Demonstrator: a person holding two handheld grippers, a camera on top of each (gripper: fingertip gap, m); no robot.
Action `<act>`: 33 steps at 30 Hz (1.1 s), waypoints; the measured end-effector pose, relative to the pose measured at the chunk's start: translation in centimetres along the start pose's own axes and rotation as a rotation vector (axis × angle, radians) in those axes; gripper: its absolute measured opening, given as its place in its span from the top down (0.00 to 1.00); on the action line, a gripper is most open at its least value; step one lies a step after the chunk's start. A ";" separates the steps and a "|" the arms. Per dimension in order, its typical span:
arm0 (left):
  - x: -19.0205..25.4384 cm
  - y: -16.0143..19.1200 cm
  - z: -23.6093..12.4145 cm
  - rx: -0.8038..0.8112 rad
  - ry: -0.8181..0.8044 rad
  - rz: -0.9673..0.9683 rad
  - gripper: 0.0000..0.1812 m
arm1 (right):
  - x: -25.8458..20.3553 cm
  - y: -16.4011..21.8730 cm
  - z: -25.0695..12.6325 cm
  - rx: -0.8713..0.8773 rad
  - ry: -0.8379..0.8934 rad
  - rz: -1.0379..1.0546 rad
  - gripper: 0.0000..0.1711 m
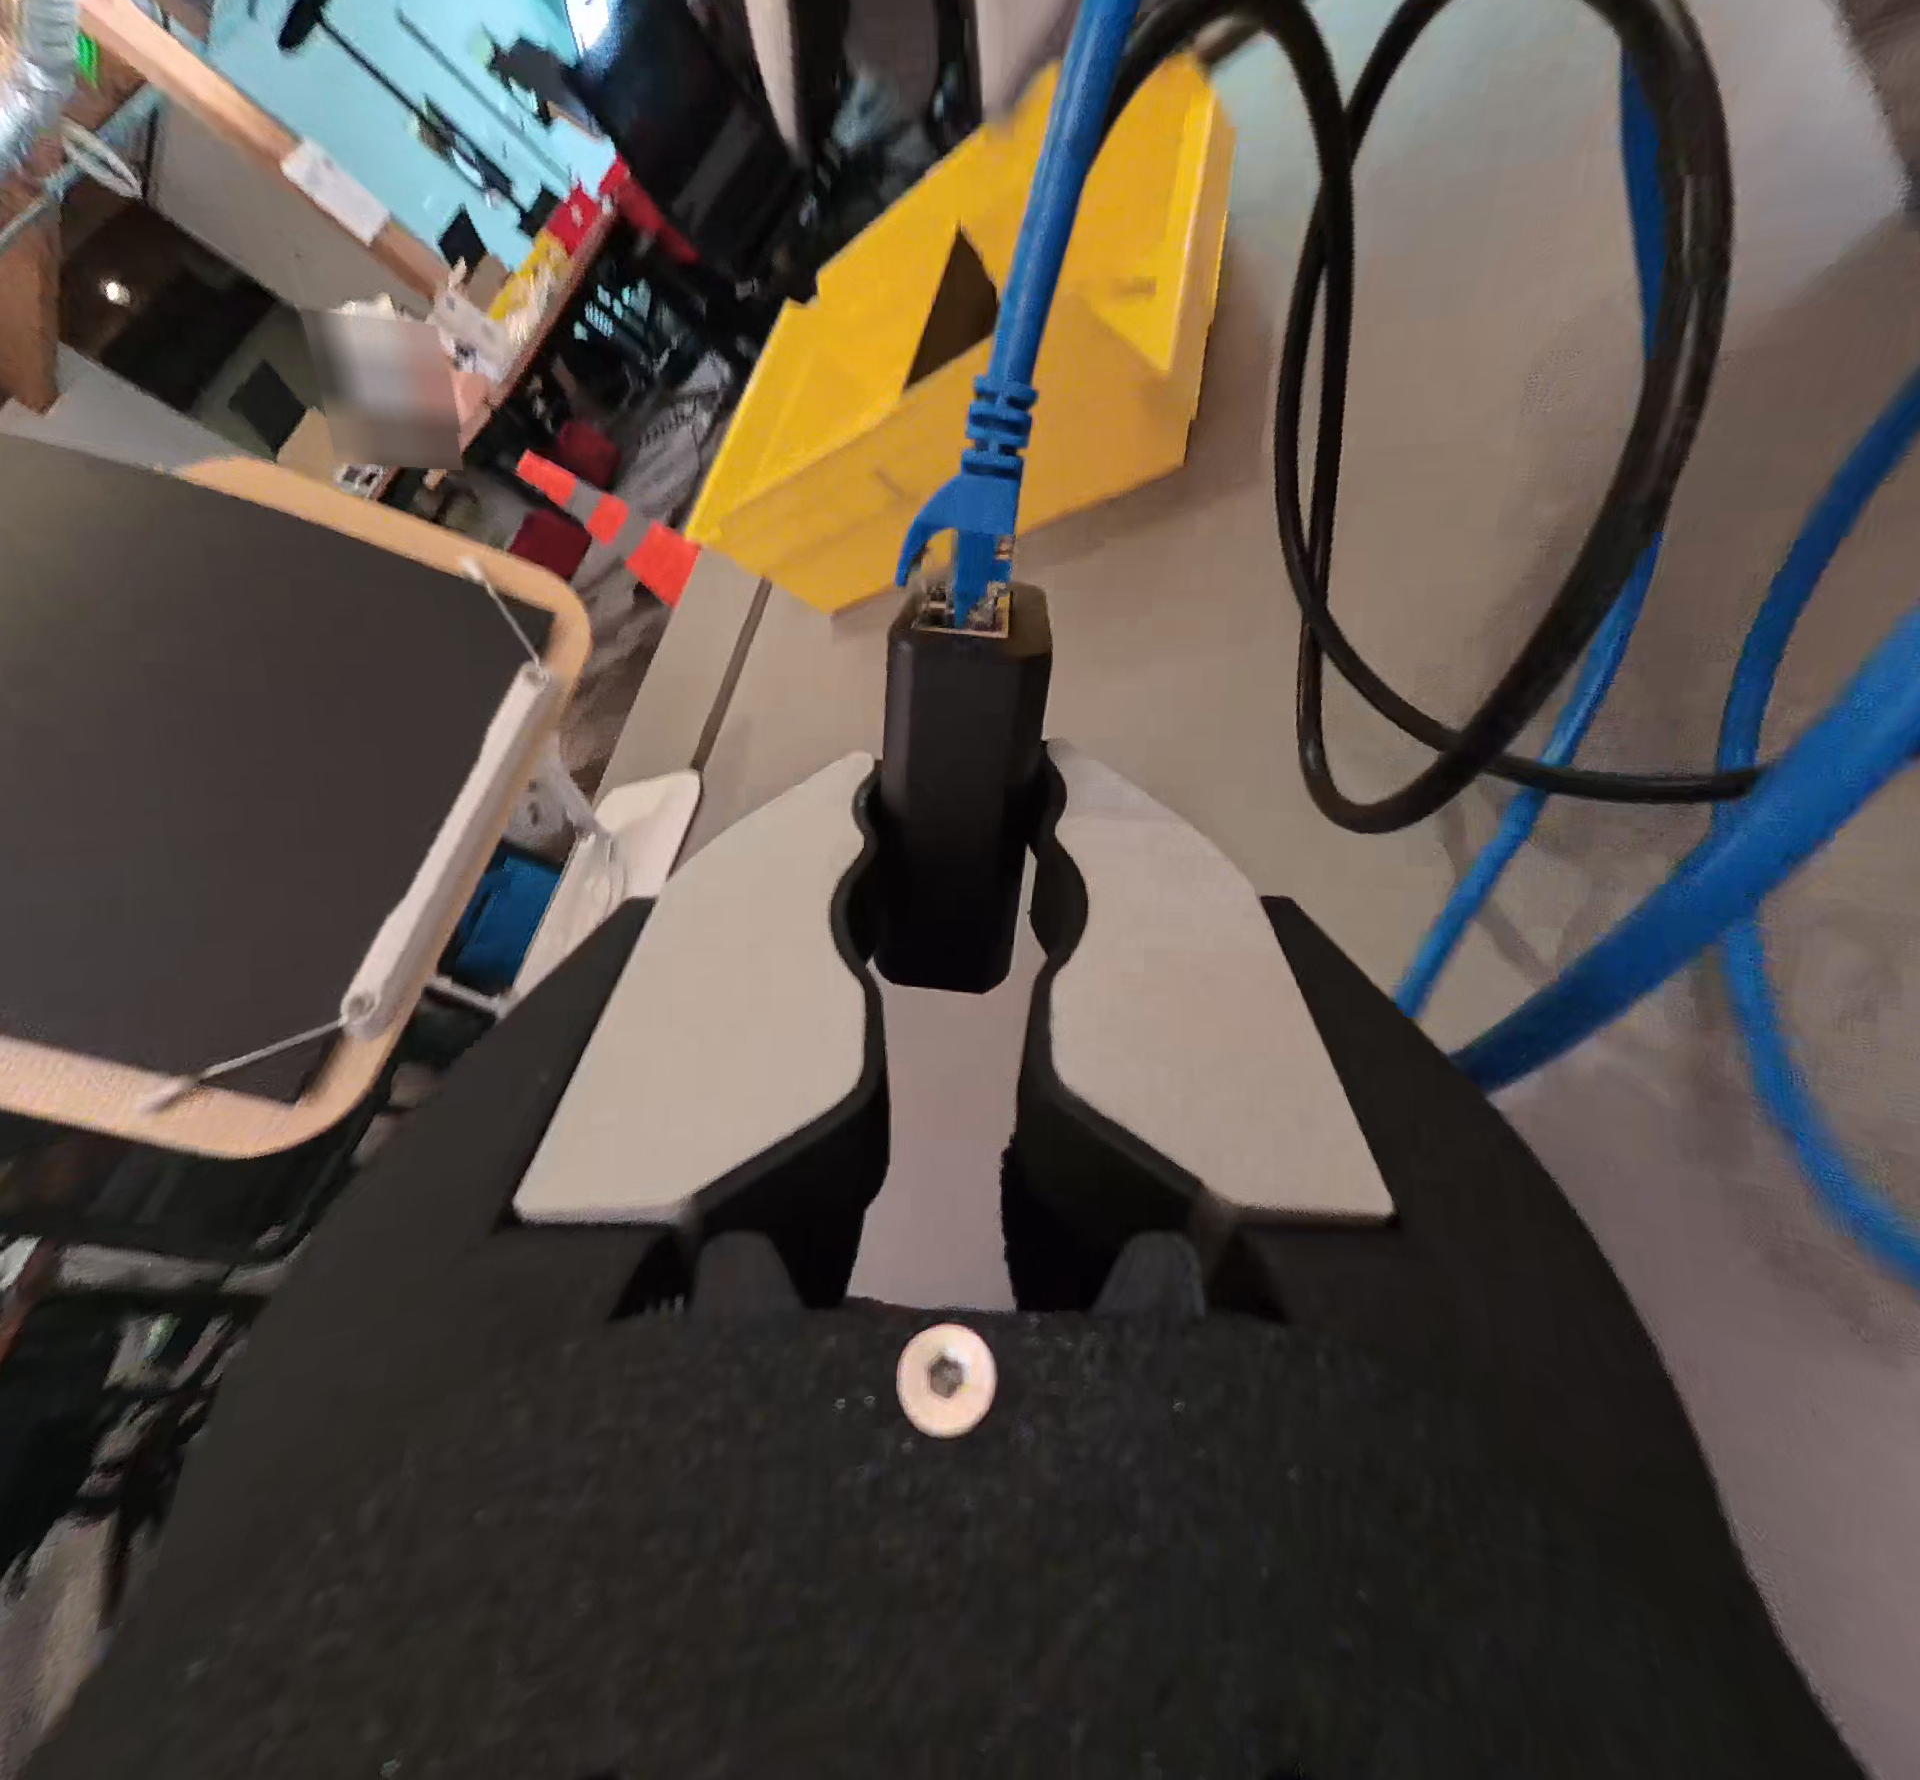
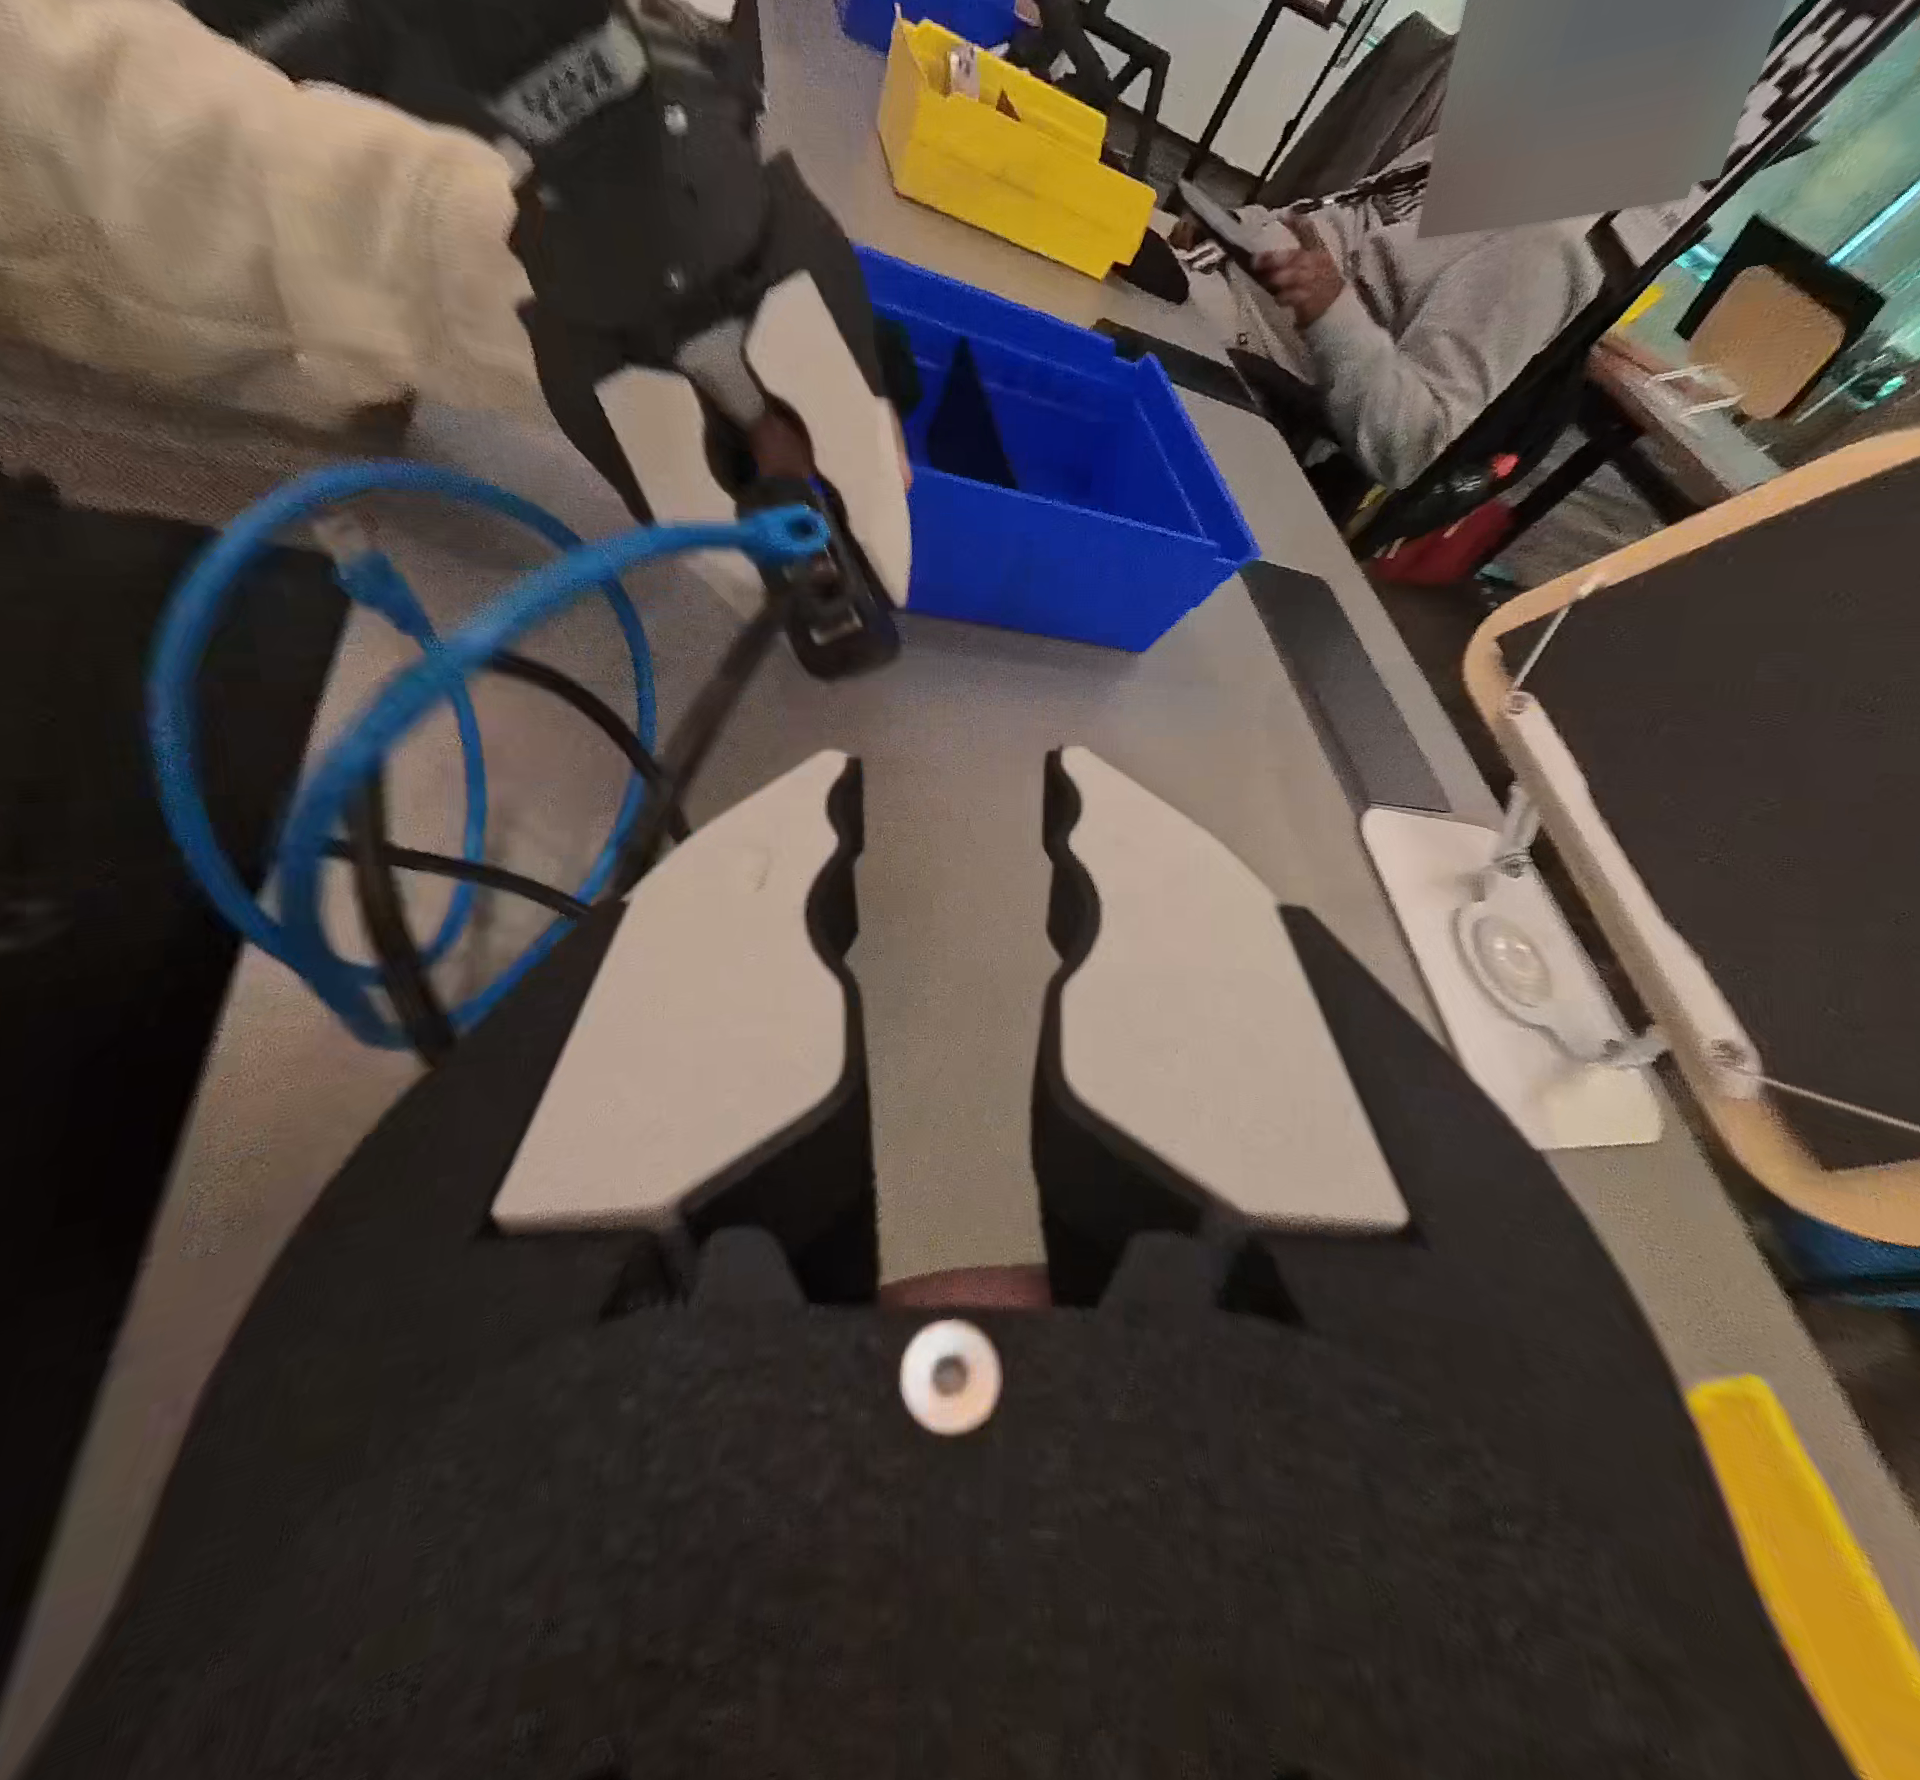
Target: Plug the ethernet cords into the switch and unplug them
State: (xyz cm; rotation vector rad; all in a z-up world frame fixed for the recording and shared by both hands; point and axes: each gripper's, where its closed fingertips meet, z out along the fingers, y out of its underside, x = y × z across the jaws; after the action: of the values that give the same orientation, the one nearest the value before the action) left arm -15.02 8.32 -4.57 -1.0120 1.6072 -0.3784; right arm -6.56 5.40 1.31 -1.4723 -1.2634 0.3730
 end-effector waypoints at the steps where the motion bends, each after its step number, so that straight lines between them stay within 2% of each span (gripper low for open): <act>1: -0.2 -1.0 -0.3 0.048 0.006 -0.018 0.87 | 0.4 0.5 0.3 -0.016 0.008 -0.038 0.82; 4: -0.7 -3.8 -0.8 0.197 0.034 -0.095 0.87 | -2.1 1.4 3.0 0.004 -0.125 -0.064 0.79; 6: -0.6 -5.3 -0.9 0.296 0.060 -0.151 0.87 | -2.7 0.4 4.9 0.075 -0.081 -0.133 0.77; 8: -0.4 -6.2 -0.6 0.372 0.091 -0.211 0.87 | -3.2 -1.6 5.8 0.189 -0.058 -0.136 0.80; 12: -0.8 -6.2 -0.7 0.492 0.165 -0.392 0.86 | -3.0 -2.2 6.0 0.249 -0.016 -0.136 0.86; 14: -0.5 -5.4 -0.2 0.464 0.198 -0.451 0.84 | -2.8 -1.3 6.3 0.173 -0.033 -0.105 0.87; 16: 0.1 -3.8 0.7 0.347 0.254 -0.552 0.82 | -2.6 0.3 6.5 0.045 -0.051 -0.092 0.87; 19: -0.1 -2.8 0.1 0.334 0.333 -0.742 0.71 | -1.6 2.0 6.1 -0.065 0.039 -0.193 0.87; 21: 0.2 -2.2 0.1 0.298 0.405 -0.829 0.59 | -1.1 2.4 5.8 -0.120 0.104 -0.267 0.87; 23: 0.7 -2.3 0.1 0.312 0.480 -0.889 0.55 | -0.9 2.3 5.9 -0.157 0.146 -0.318 0.87; 28: 0.7 -3.4 0.1 0.415 0.600 -1.011 0.60 | -2.3 1.0 6.0 -0.156 0.164 -0.463 0.87; 33: 1.6 -3.8 -0.4 0.439 0.671 -0.983 0.67 | -3.8 0.0 5.8 -0.058 0.098 -0.462 0.87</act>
State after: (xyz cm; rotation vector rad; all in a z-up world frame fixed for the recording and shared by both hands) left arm -13.78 4.79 -2.73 -1.3411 1.3507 -1.8051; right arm -12.55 5.19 -2.13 -1.1829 -1.4943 -0.0431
